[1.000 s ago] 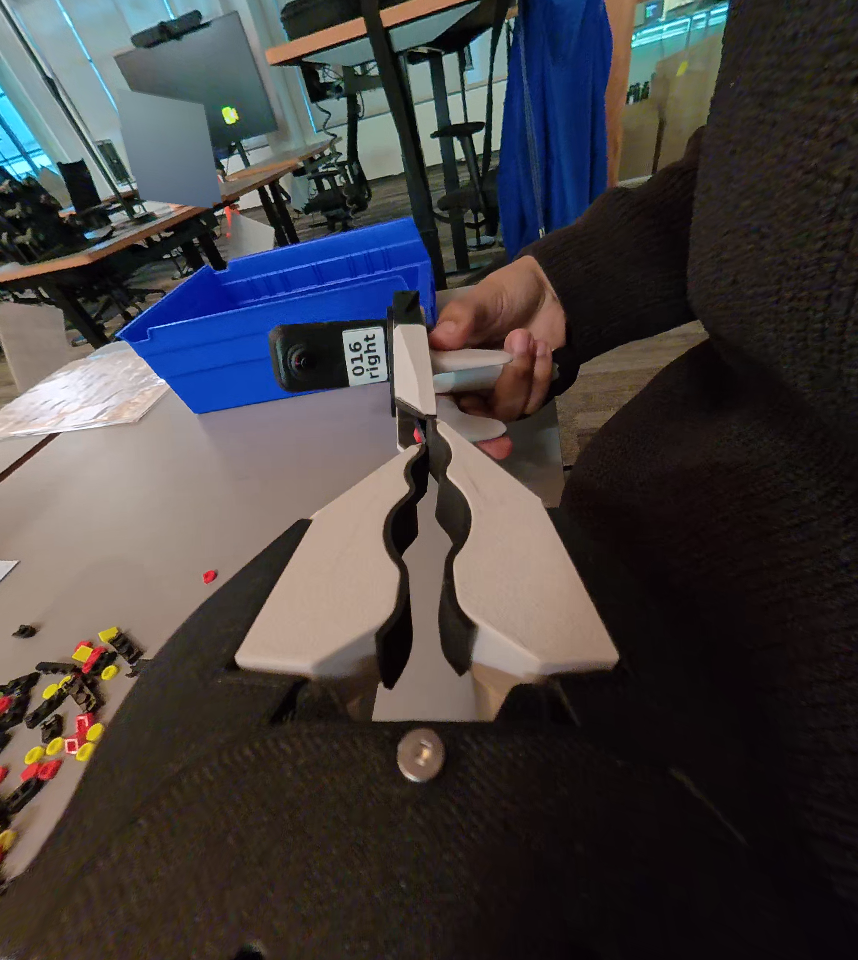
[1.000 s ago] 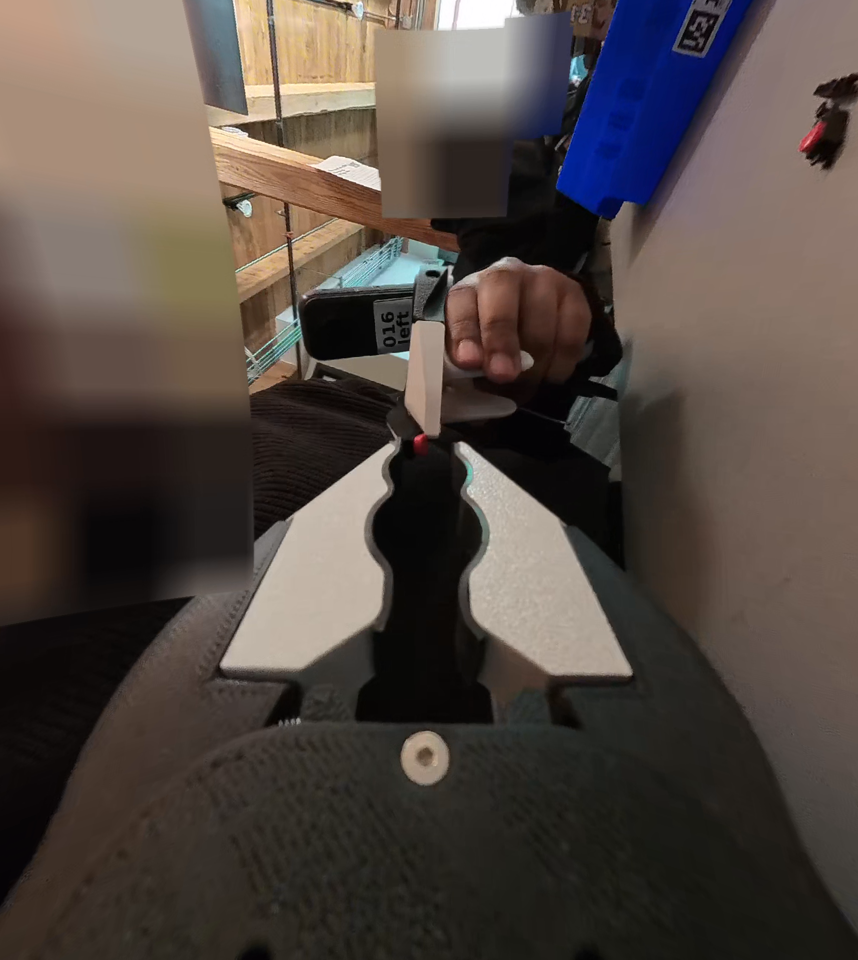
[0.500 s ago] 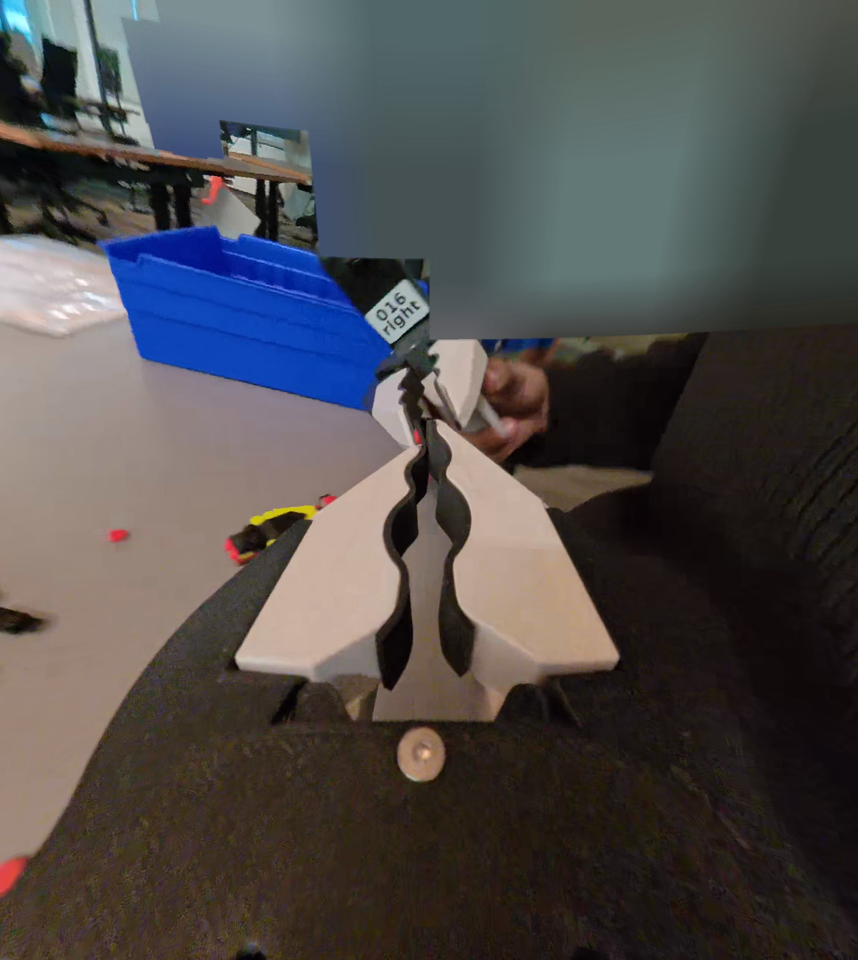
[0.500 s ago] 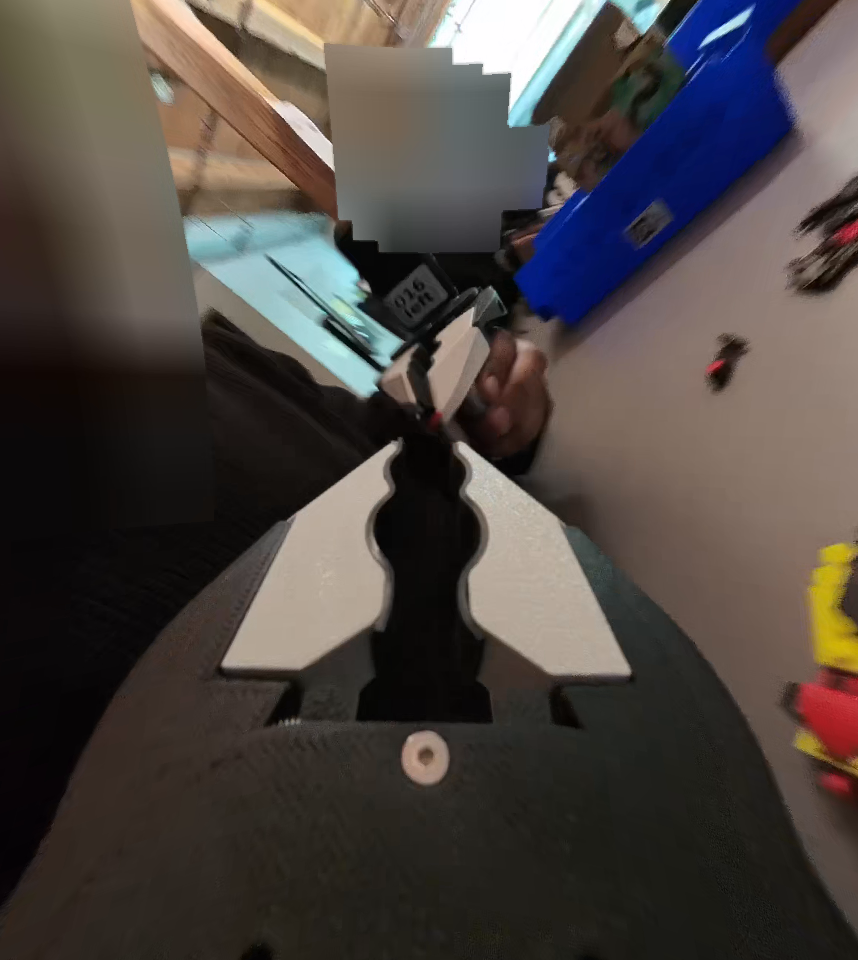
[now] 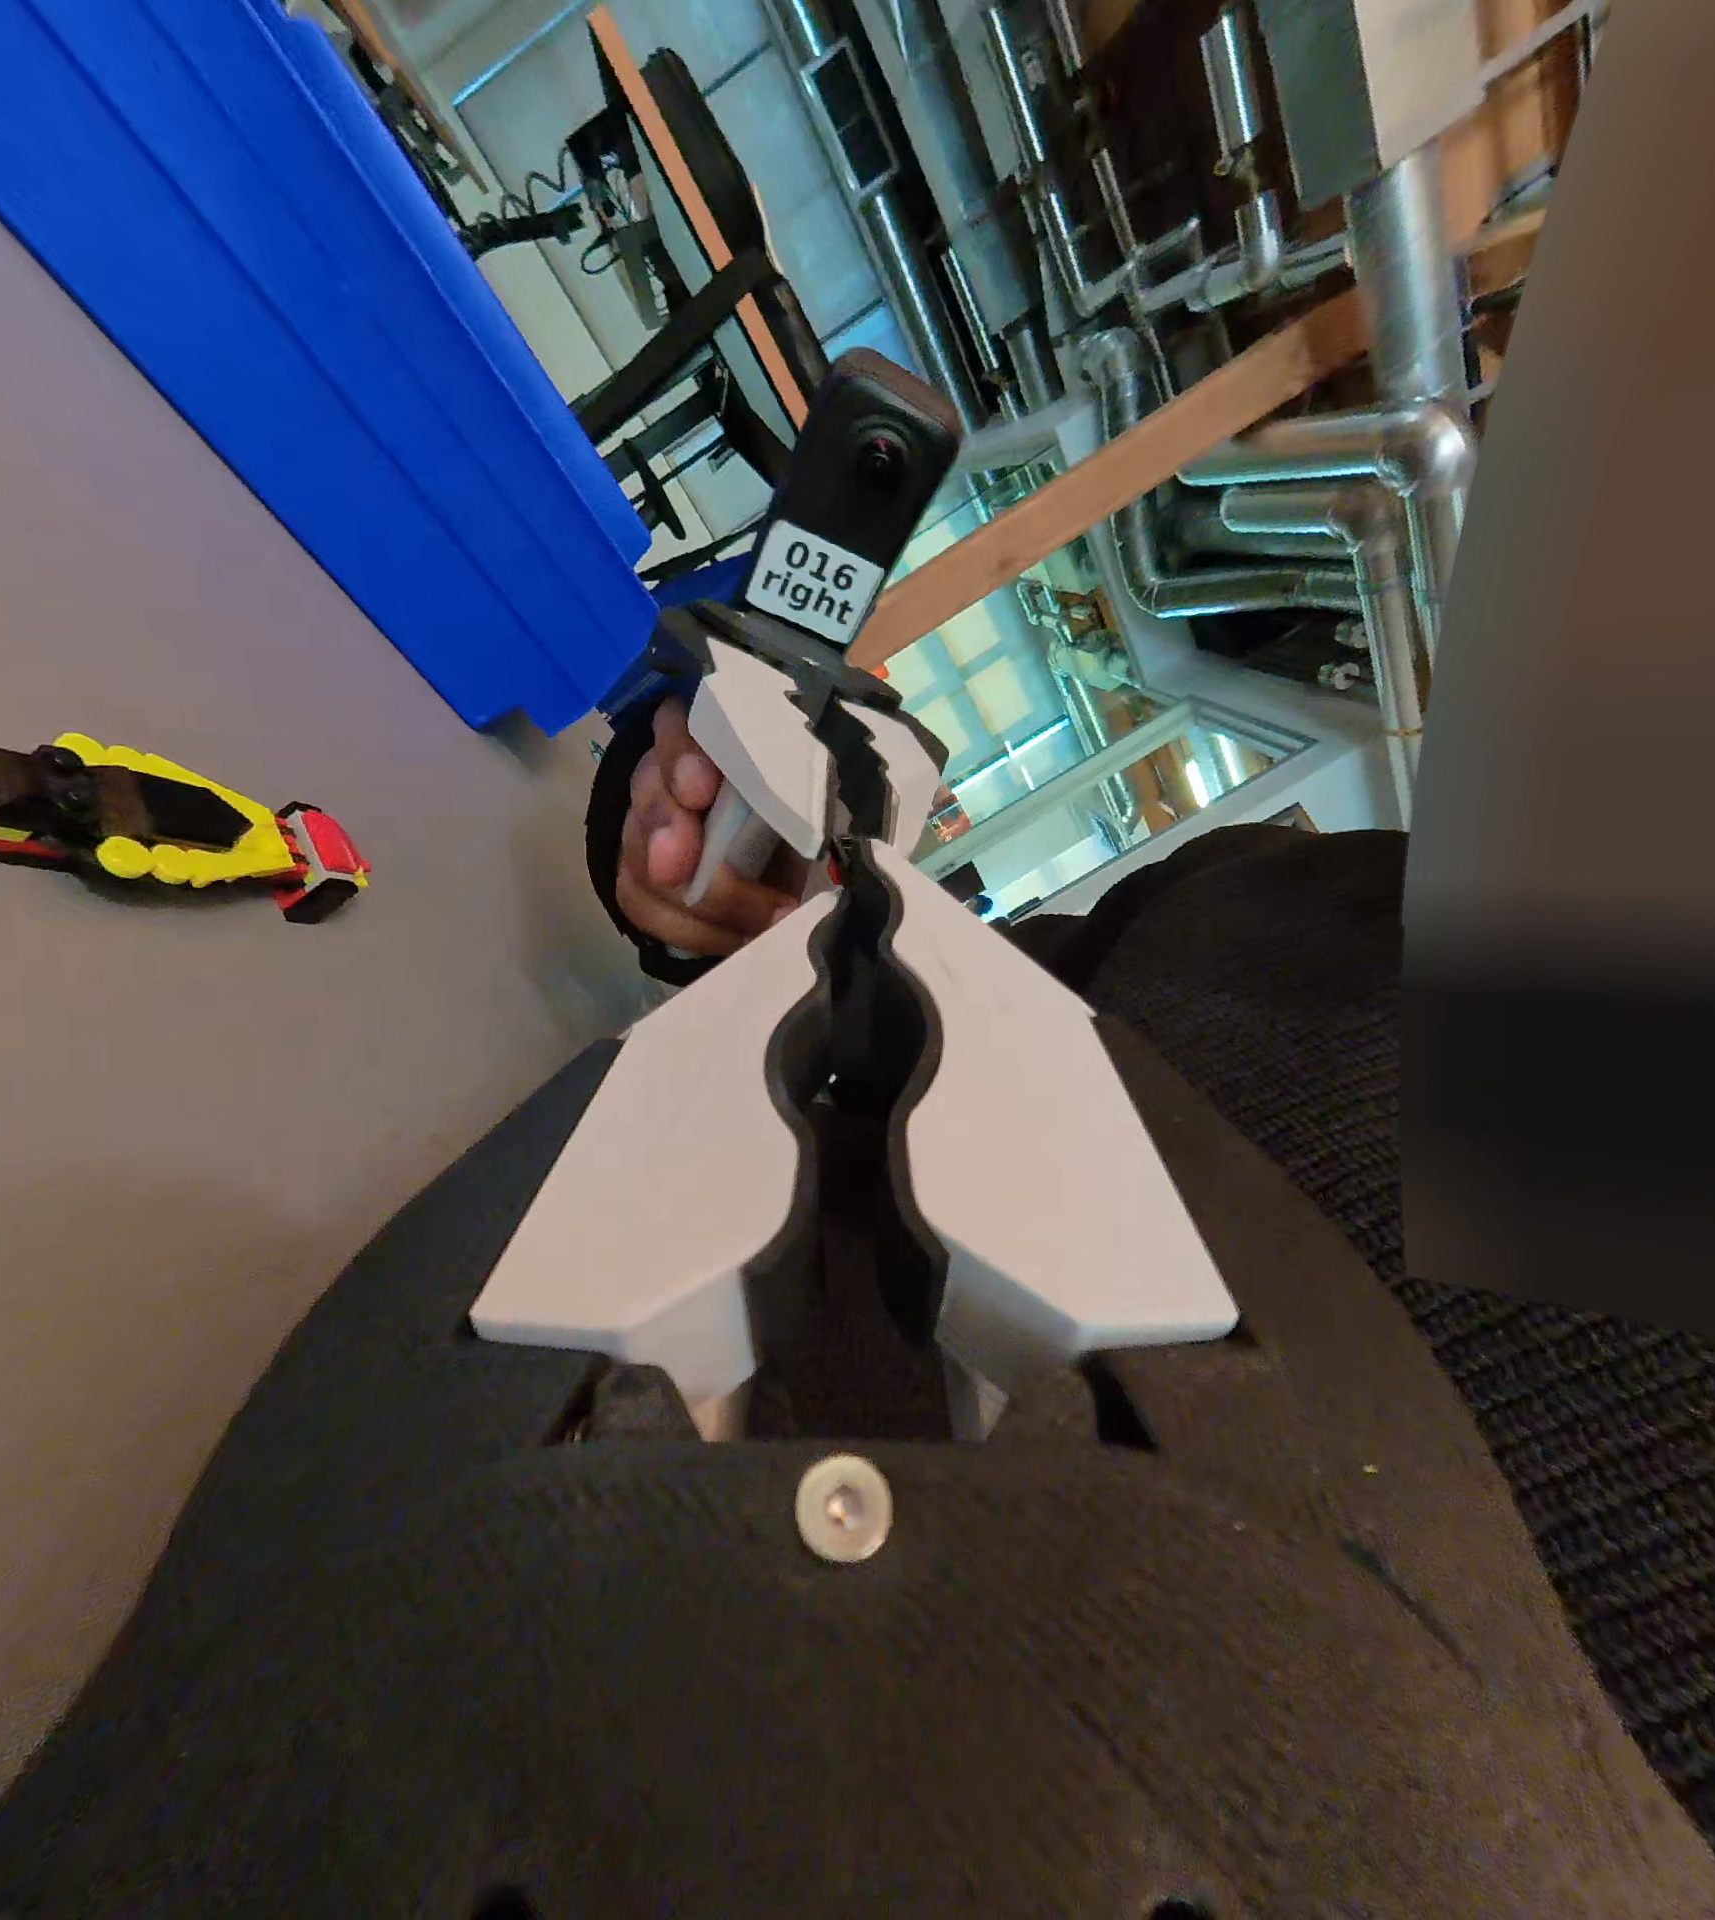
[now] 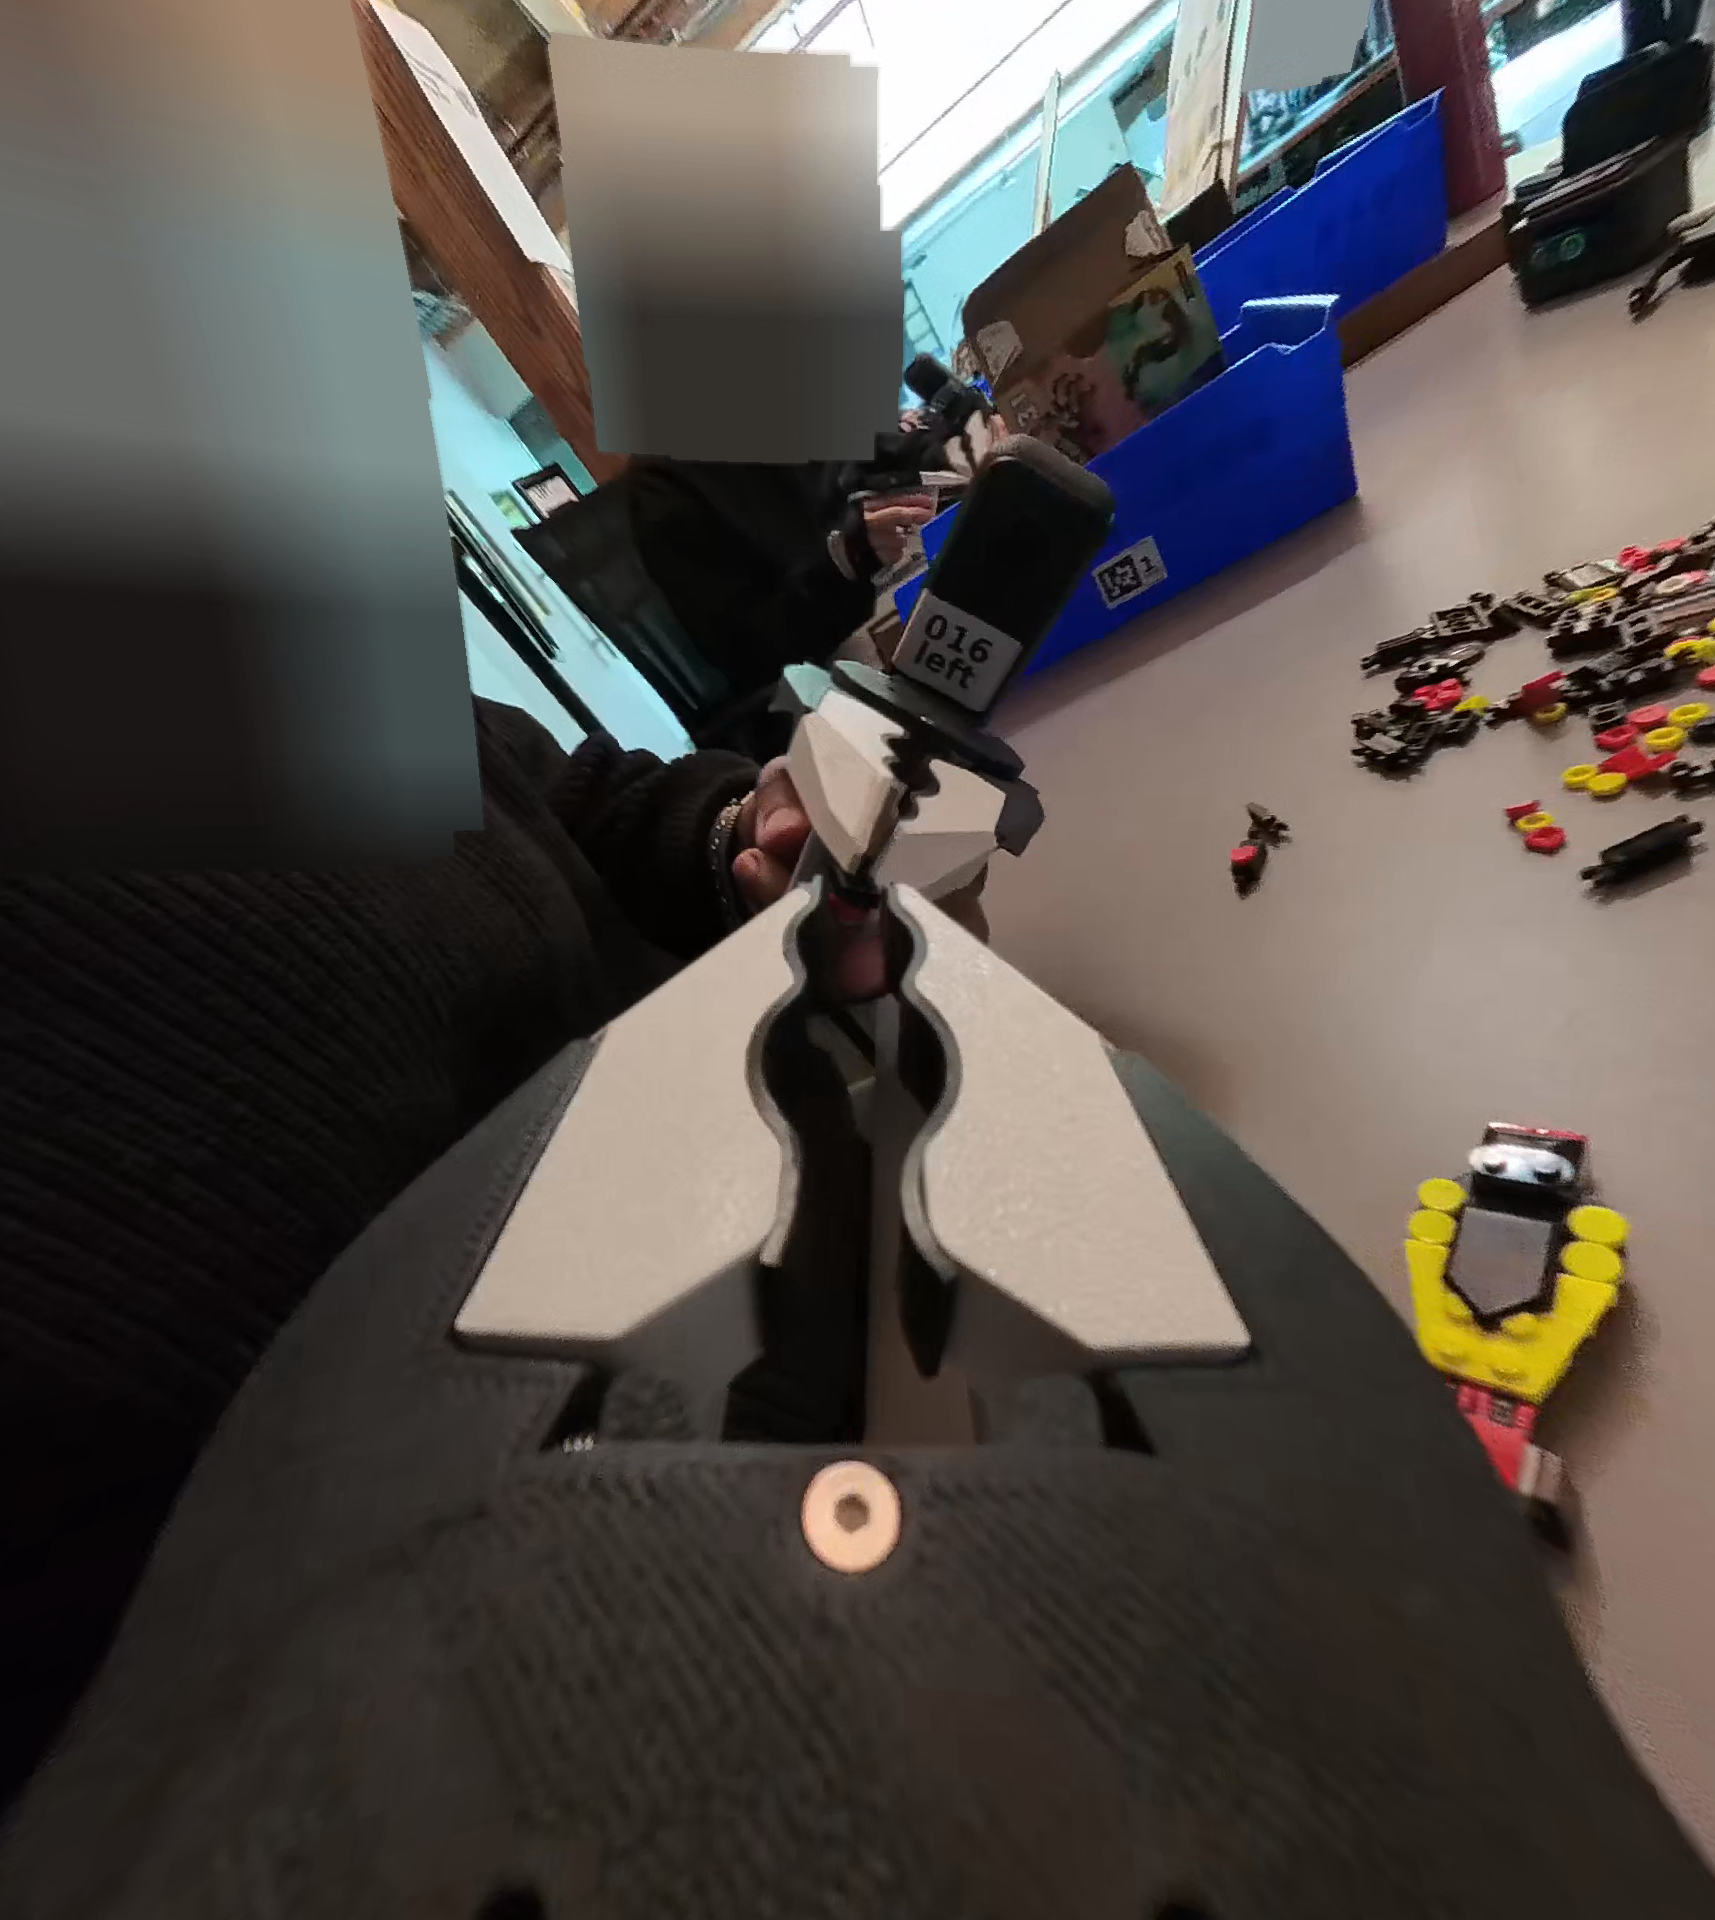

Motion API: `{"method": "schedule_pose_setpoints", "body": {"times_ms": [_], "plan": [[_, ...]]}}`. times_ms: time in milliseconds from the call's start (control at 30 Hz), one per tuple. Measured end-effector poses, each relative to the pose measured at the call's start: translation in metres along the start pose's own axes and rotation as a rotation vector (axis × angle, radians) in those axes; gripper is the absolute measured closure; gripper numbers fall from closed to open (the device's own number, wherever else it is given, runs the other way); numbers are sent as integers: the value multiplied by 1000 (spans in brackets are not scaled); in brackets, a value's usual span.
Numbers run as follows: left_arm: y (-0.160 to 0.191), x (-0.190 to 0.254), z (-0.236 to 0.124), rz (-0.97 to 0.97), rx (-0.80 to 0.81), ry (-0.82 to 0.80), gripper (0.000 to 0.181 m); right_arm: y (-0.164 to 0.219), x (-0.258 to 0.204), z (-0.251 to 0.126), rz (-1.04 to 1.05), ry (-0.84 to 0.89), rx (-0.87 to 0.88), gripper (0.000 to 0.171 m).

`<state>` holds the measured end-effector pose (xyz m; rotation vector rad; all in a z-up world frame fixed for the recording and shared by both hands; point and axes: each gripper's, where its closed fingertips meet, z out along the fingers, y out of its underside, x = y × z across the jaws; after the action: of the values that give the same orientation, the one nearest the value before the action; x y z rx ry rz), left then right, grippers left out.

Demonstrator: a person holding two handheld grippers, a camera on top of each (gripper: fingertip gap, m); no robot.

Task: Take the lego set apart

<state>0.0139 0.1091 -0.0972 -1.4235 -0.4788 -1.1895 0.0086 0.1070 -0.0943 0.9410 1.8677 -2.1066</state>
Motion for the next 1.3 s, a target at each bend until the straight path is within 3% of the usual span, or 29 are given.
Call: {"method": "schedule_pose_setpoints", "body": {"times_ms": [200, 367, 600, 867, 1267, 1300], "plan": [[-1, 3, 1, -28, 15, 32, 181, 5, -4, 2, 157, -93, 0, 164], [-2, 3, 0, -40, 26, 43, 181, 6, -6, 5, 152, -95, -5, 171], [-2, 4, 0, -44, 25, 49, 181, 3, -6, 3, 204, -120, 15, 159], [-2, 4, 0, -60, 28, 64, 181, -1, -4, 1, 244, -127, 45, 158], [-1, 5, 0, -116, 26, 92, 181, 1, -9, 1, 157, -126, 17, 165], [-2, 4, 0, -123, 31, 87, 172, 0, -10, 0, 127, -120, 17, 165]]}}
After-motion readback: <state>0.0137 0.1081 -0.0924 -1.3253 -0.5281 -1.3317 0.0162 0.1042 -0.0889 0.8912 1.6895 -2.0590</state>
